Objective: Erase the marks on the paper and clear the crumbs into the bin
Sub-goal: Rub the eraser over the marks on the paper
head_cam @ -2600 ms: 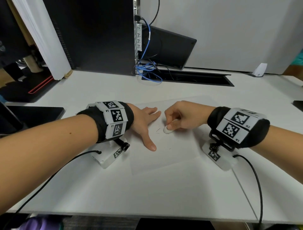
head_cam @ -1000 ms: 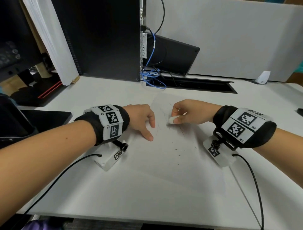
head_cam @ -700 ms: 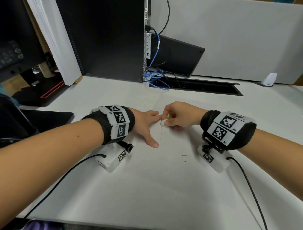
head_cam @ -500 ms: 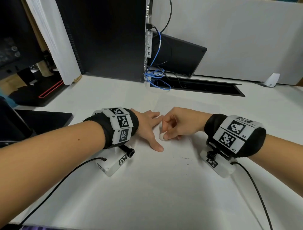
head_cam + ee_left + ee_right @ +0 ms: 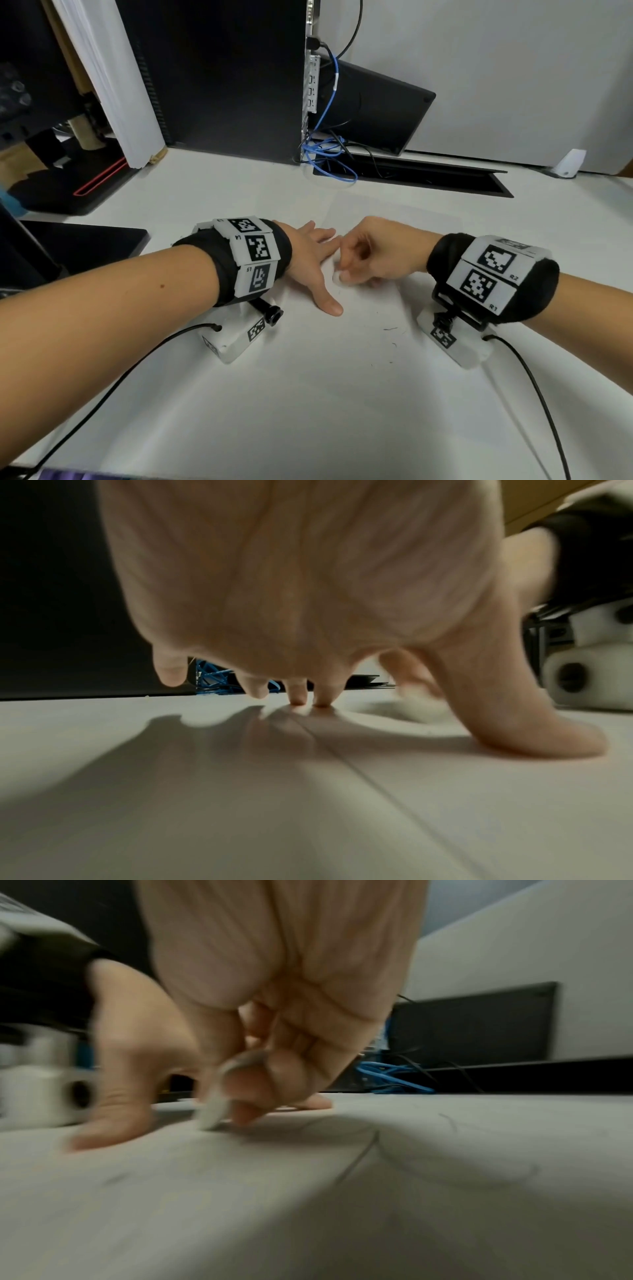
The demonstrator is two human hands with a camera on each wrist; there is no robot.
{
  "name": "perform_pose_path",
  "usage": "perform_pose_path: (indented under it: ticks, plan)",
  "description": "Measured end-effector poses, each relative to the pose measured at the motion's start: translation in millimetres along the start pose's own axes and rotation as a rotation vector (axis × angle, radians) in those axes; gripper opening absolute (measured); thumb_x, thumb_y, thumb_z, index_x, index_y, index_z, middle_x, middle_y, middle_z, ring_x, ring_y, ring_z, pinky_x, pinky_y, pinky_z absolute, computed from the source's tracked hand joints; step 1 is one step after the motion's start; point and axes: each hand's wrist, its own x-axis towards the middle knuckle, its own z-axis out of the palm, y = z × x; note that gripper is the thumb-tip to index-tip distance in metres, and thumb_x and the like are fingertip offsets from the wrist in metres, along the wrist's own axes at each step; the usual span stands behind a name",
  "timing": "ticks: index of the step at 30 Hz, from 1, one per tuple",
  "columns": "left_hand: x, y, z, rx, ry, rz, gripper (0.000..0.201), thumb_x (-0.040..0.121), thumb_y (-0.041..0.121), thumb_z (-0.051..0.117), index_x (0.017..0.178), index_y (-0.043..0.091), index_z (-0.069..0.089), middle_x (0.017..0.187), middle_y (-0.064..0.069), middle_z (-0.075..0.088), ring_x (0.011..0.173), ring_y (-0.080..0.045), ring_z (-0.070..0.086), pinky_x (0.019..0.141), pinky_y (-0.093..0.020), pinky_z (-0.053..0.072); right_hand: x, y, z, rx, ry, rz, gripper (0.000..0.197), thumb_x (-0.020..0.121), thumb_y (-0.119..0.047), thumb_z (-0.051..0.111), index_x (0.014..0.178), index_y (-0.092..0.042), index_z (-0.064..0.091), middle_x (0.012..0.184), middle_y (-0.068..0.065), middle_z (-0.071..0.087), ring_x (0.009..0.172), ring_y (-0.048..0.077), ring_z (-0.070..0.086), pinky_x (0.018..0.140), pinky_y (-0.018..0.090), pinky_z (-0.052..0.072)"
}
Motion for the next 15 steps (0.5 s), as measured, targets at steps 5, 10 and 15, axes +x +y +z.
perform_pose_path:
  ticks: [5, 10, 15]
  plan:
    - [-1, 1, -1, 0.011, 0.01, 0.004, 0.115, 0.07, 0.07, 0.06, 0.148, 0.031, -0.014, 0.156, 0.014, -0.019, 0.144, -0.014, -0.02, 0.114, -0.051, -0.005, 2, 1, 0, -0.134, 0.126, -0.002, 0.006, 0.082, -0.017, 0.068, 0.079, -0.011, 0.067, 0.07, -0.003, 0.063, 0.059, 0.003, 0.051, 0.067, 0.02, 0.039]
    - [-3, 1, -1, -0.002, 0.007, 0.0, 0.113, 0.07, 0.069, 0.061, 0.149, 0.033, -0.011, 0.157, 0.013, -0.018, 0.144, -0.015, -0.02, 0.115, -0.049, -0.006, -6, -4, 7, 0.006, -0.091, -0.037, 0.014, 0.081, -0.011, 0.069, 0.07, -0.016, 0.064, 0.058, 0.001, 0.056, 0.043, 0.003, 0.048, 0.052, 0.013, 0.04]
    - [-3, 3, -2, 0.025, 0.022, 0.002, 0.114, 0.07, 0.069, 0.061, 0.149, 0.032, -0.013, 0.157, 0.012, -0.016, 0.145, -0.017, -0.018, 0.114, -0.051, -0.002, 5, 4, -1, -0.101, 0.095, -0.008, 0.019, 0.082, -0.015, 0.069, 0.067, -0.021, 0.059, 0.061, -0.009, 0.055, 0.054, 0.003, 0.05, 0.059, 0.017, 0.037]
